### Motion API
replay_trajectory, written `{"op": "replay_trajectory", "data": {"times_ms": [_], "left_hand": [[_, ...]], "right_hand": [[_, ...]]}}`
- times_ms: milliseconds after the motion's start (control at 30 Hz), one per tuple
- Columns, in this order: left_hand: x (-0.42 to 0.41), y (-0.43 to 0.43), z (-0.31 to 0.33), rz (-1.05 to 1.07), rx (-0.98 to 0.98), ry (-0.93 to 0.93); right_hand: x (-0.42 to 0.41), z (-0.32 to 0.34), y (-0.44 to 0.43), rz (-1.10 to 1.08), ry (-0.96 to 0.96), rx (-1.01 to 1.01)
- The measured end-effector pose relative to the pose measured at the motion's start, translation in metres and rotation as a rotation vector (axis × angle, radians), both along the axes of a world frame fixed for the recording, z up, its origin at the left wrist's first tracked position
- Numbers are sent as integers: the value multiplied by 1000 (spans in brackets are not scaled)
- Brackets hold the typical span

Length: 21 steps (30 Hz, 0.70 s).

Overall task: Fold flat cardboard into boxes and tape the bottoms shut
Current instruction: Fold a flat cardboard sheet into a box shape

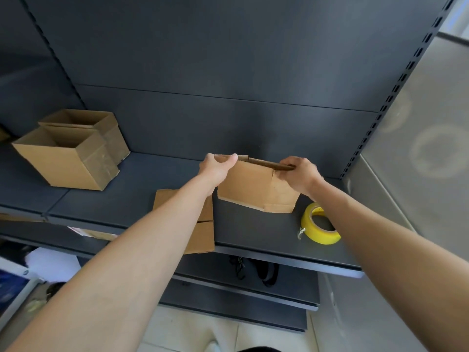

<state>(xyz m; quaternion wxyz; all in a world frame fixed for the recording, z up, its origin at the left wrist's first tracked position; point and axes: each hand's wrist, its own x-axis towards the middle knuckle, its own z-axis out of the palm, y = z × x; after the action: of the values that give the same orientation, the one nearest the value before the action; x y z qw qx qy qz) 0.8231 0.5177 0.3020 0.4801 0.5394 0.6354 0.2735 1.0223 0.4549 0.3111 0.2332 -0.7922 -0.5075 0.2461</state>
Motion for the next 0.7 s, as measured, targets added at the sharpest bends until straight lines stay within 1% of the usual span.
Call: {"op": "replay_trajectory", "data": {"times_ms": [67,133,300,467,567,700], "left_hand": [[3,2,-2,29,-2,-12],[6,3,-4,39,-17,-15],[12,0,-4,64,-67,-18],[7,0,5,-2,-112,60],[5,-3,9,-10,-130,68],[10,-7,19,-27,-168,49]], "right_hand": [[5,0,-1,-100,199,18],[9,-1,-1,-183,309,34],[15,-1,2,-206,360,-32],[15,9,9,-124,428,-144],[13,11,9,-140,470,-119],[14,14,10,-153,472,-108]]}}
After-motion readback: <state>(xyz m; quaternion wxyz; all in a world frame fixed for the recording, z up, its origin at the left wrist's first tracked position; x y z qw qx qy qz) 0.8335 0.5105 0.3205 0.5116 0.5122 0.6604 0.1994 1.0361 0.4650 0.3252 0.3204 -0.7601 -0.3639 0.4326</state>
